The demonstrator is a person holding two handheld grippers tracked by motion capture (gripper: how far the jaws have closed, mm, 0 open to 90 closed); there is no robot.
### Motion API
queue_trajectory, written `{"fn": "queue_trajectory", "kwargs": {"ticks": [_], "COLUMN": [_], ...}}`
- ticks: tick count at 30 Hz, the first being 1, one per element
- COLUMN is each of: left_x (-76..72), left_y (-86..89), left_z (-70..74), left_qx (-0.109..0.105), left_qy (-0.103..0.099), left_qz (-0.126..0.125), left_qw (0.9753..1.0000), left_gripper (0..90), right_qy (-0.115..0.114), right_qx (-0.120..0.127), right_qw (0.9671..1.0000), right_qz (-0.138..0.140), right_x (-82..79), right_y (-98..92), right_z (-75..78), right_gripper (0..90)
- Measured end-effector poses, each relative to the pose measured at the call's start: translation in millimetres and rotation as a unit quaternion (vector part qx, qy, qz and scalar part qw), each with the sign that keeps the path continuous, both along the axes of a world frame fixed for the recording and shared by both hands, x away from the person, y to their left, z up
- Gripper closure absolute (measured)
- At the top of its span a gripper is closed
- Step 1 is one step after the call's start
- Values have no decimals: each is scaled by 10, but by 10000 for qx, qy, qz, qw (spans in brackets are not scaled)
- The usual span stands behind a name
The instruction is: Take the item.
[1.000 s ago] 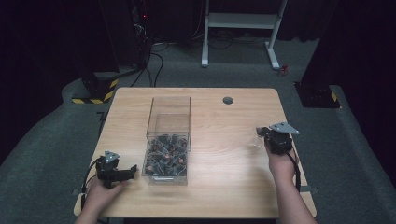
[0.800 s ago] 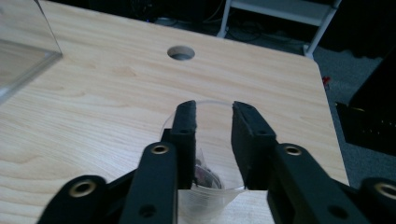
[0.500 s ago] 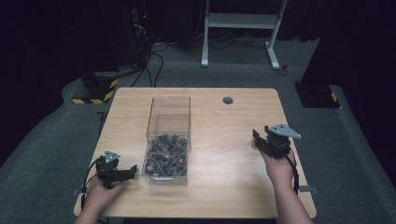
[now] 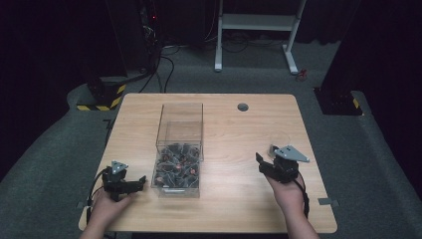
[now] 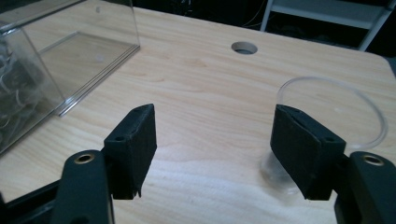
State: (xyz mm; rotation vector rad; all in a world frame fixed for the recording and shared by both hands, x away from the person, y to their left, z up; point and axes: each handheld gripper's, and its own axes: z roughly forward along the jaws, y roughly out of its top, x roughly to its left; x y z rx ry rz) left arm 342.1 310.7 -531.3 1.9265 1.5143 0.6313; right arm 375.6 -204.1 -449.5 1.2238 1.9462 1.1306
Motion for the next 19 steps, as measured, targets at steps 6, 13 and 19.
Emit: {"fn": "queue_trajectory", "kwargs": {"ticks": [6,13,19], "left_x": [0,0,0], "left_y": [0,0,0], "left_z": [0,0,0], "left_qx": [1,1,3], "left_qy": [0,0,0], "left_qz": [0,0,0], "left_qw": [10000,10000,10000], "left_gripper": [5,5,5], "right_qy": [204,646,829], "right_qx": [-84,-209,-284], "right_qw": [9997,9977,9961], "right_qz": [54,21,17], "right_x": [-132,-278,-325], "right_y": [73,120,140], "right_z": [-213,-553,-712], "right_gripper": [271,265,261]}}
